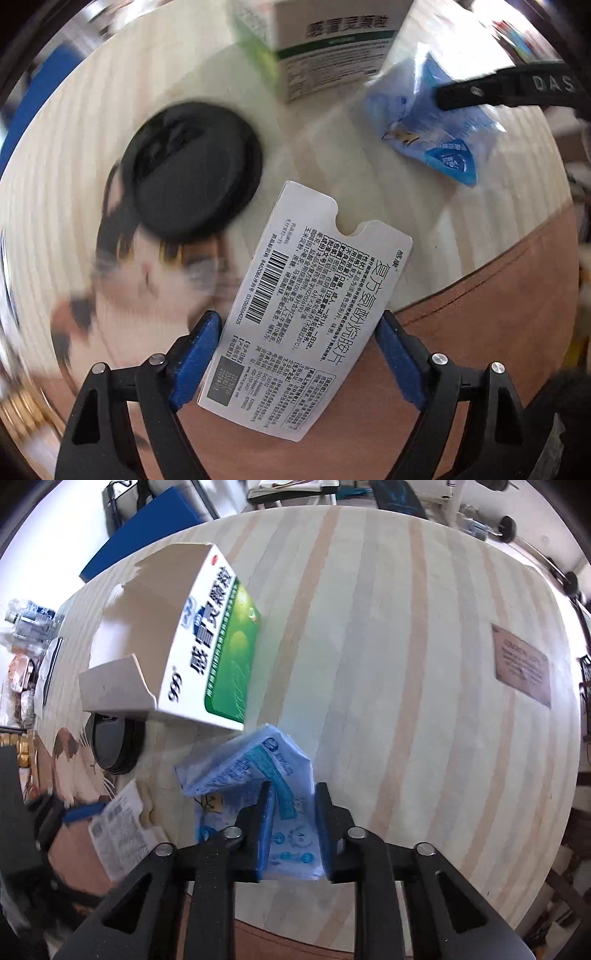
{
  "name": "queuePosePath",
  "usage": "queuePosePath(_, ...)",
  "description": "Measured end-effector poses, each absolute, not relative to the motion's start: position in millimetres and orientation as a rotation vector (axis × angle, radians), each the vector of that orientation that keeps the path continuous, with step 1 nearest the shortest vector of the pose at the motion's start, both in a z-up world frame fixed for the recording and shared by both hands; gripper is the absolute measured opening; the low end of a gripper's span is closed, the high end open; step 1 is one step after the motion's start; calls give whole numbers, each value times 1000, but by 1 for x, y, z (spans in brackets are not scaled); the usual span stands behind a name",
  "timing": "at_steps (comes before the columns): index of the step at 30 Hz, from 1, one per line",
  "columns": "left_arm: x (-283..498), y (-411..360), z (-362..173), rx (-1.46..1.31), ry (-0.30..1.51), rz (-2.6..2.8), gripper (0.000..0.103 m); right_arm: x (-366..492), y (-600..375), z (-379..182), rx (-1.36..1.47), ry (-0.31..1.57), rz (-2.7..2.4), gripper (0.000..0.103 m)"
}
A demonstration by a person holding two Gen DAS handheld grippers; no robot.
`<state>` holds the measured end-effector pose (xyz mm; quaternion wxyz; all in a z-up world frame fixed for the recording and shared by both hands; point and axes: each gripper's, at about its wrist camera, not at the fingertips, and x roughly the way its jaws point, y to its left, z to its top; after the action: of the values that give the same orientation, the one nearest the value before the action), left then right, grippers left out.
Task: Collect trash
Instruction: 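Grasp the white instruction leaflet with left tool while right tool grasps blue plastic bag, then grasp the white flat box with left tool while right tool holds the bag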
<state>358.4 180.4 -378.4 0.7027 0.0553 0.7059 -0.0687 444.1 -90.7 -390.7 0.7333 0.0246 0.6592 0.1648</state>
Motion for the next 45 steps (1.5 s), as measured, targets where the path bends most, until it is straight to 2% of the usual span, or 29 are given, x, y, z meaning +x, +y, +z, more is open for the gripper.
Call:
queuePosePath(4,323,200,-378,-215,1611,98,84,423,-109,-390,128,1467,322,14)
queuePosePath(8,278,215,-379,-543,1623,291,84,389,-140,-393,232,1542,272,14)
queuePosePath(10,262,209,-379,-603,1628,311,84,370,-152,-399,272,1617,269,15)
queuePosePath(11,259,204,-378,-593,1624,304,84,362,-153,-403,251,1668,281,25)
queuePosePath(12,257,198,-376,-559,1621,301,84,356,-154,-406,223,1703,304,50)
queuePosePath(13,259,193,-376,-524,1622,298,84,353,-155,-405,213,1708,321,64)
queuePosePath(14,261,188,-375,-484,1623,296,85,350,-157,-401,203,1688,334,82)
queuePosePath(19,281,150,-368,-358,1597,320,84,351,-142,-375,29,1545,390,91)
queuePosePath(20,286,148,-365,-358,1582,334,78,354,-135,-373,7,1526,420,94)
queuePosePath(27,270,151,-352,-445,1526,467,78,367,-79,-382,-293,1469,578,99)
queuePosePath(31,256,152,-349,-478,1512,509,78,360,-62,-404,-433,1504,624,99)
queuePosePath(35,253,140,-346,-475,1505,524,78,359,-55,-422,-454,1515,571,97)
queuePosePath(37,239,140,-348,-477,1495,530,78,357,-49,-421,-442,1485,553,87)
queuePosePath(38,237,139,-344,-477,1485,537,78,356,-49,-418,-438,1466,549,74)
queuePosePath(41,228,154,-335,-480,1464,553,78,356,-52,-409,-378,1453,547,51)
queuePosePath(44,220,155,-318,-502,1431,568,78,352,-54,-398,-340,1434,550,40)
queuePosePath(45,217,157,-315,-508,1421,570,78,351,-54,-395,-334,1433,551,40)
